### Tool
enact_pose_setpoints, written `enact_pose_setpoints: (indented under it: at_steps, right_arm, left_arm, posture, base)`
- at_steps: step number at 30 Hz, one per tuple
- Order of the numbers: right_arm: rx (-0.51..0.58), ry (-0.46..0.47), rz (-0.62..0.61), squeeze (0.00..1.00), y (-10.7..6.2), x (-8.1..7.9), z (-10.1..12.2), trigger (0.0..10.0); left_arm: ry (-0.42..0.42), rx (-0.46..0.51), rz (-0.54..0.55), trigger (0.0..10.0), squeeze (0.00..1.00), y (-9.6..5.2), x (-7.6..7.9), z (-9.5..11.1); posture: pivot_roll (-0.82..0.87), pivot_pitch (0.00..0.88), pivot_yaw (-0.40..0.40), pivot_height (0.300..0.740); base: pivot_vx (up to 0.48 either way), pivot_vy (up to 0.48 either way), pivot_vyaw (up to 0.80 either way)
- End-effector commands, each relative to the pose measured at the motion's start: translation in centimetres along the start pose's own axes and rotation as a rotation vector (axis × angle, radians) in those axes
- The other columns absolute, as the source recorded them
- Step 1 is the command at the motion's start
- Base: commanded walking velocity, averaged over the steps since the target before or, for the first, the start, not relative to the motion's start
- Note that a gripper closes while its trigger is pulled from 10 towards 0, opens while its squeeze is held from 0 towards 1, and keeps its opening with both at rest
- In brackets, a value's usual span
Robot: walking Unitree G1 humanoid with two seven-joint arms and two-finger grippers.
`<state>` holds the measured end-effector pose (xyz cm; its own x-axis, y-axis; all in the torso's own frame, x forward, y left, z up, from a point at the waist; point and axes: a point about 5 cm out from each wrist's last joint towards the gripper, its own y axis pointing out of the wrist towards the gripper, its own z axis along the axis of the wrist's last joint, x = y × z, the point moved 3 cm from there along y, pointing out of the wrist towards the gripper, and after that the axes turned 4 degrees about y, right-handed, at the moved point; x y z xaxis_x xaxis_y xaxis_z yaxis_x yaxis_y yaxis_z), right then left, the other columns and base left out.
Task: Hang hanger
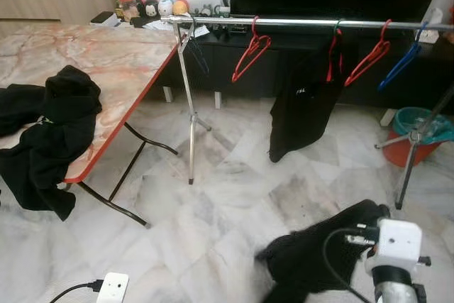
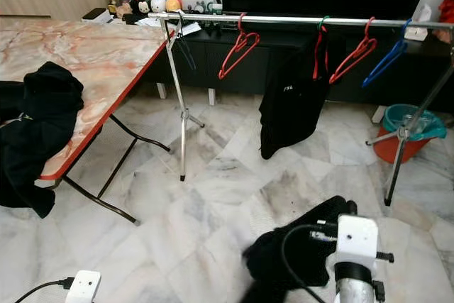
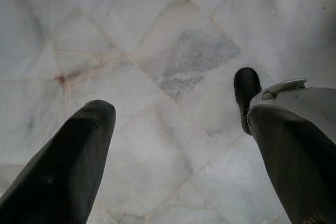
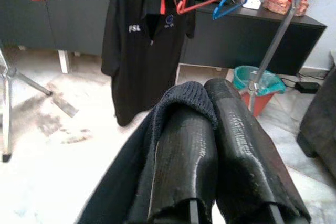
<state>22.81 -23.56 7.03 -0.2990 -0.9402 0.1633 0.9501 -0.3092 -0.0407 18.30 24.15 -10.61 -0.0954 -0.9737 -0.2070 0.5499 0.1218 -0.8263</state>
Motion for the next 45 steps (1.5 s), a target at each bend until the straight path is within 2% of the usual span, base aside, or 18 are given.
enact_pose_setpoints:
  at_steps: [1, 8, 16, 21, 28, 45]
  right_arm:
    - [0.022, 0.027, -0.002, 0.00, 0.2, -0.2, 0.7, 10.0]
    - [0.028, 0.044, -0.005, 0.00, 0.1, -0.3, 1.0, 10.0]
    - [0.027, 0.032, 0.021, 0.00, 1.0, -0.2, 1.3, 10.0]
    - [0.031, 0.028, 0.068, 0.00, 1.6, -1.1, 1.7, 10.0]
    - [0.019, 0.017, 0.041, 0.00, 1.6, -0.1, 1.4, 10.0]
    - [0.012, 0.023, 0.062, 0.00, 1.8, -1.0, 1.3, 10.0]
  left_arm:
    - [-0.016, -0.014, 0.007, 10.0, 0.00, -0.1, 0.0, -0.6]
    - [-0.033, -0.019, -0.003, 10.0, 0.00, -0.1, 0.2, -0.9]
    - [-0.087, -0.012, 0.005, 10.0, 0.00, -0.2, 0.9, -1.1]
    - [-0.113, -0.018, 0.015, 10.0, 0.00, -0.2, 0.9, -1.5]
    - [-0.122, -0.031, 0.002, 10.0, 0.00, -0.3, 1.0, -2.0]
    - [-0.105, -0.030, 0.002, 10.0, 0.00, -0.5, 0.9, -2.4]
  posture:
    - [-0.01, 0.000, 0.087, 0.732]
    - [-0.04, 0.000, 0.100, 0.732]
    - [-0.01, 0.000, 0.043, 0.732]
    - [-0.01, 0.000, 0.026, 0.732]
    - [-0.02, 0.000, 0.049, 0.732]
    - [-0.01, 0.000, 0.045, 0.732]
  base:
    - [0.000, 0.000, 0.00]
    - [0.000, 0.000, 0.00]
    - [0.000, 0.000, 0.00]
    - [0.000, 0.000, 0.00]
    - [0.000, 0.000, 0.00]
    - [0.208, 0.000, 0.00]
